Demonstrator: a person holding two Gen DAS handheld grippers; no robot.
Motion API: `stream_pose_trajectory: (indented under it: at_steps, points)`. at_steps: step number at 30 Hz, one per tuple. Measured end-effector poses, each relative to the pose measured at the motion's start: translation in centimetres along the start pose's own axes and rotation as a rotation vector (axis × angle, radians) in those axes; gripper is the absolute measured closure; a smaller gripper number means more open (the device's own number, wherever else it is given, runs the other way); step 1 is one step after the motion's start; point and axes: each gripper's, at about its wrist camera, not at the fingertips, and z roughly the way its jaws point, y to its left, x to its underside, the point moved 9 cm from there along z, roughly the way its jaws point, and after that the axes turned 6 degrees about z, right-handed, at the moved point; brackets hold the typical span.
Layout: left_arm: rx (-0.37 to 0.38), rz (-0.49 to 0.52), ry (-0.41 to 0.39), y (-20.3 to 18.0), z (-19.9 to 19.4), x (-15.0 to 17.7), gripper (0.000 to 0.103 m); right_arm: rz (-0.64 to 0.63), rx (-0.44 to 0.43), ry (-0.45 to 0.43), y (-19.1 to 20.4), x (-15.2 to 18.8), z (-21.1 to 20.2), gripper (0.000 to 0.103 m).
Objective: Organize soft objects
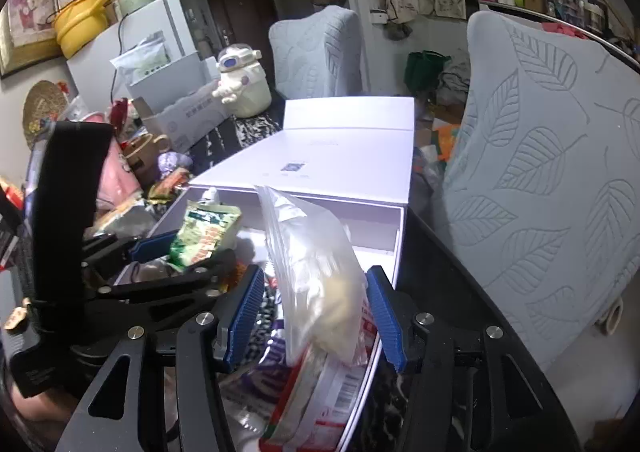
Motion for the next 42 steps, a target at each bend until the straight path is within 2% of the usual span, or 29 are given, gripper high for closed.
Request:
stream_pose_trajectory:
  at_steps: [1,3,6,10,19,23,30,35,38,42]
  points:
    - [-0.004,-0.003,-0.002,0.0,-0.2,0.0,0.023,0.001,0.004,-0.004,-0.1,0.0,-0.3,0.049]
    - [-0.018,-0.005,-0.019,-0.1,-0.8,0.0,0.019,-0.002,0.007,-0.012,-0.2,0.0,-1.1,0.048]
    - [-0.018,-0.015,-0.037,-0.4,-1.6,-0.2,0.019,-0.007,0.025,-0.017,-0.5,0.0,-1.8,0.048]
    - [0.028,-0.038,-0.037,-0.6,-2.3,-0.1,0.019,-0.014,0.051,-0.015,-1.1,0.3,-2.3,0.048]
    - [-0.010,-0.022,-0.115,0.1,-6.2,-0.9,0.019,-0.017,0.061,-0.040,-0.9,0.1,-4.1,0.048]
    - [-0.035,-0.006,-0.171,0.3,-8.9,-1.4,0.019,-0.027,0.065,-0.080,-0.2,-0.5,-6.4,0.048]
    - [-0.029,0.015,-0.261,-0.1,-14.5,-1.9,0.019,-0.040,0.066,-0.160,1.0,-1.4,-11.6,0.048]
    - [-0.013,0.024,-0.319,-0.8,-18.7,-1.7,0.019,-0.043,0.078,-0.214,1.6,-1.6,-15.7,0.048]
    - [0.003,0.032,-0.346,-1.3,-21.2,-1.1,0.019,-0.042,0.075,-0.243,2.0,-1.4,-18.2,0.042]
    - [0.029,0.037,-0.373,-2.0,-24.2,0.0,0.019,-0.052,0.074,-0.278,2.7,-0.8,-21.2,0.041]
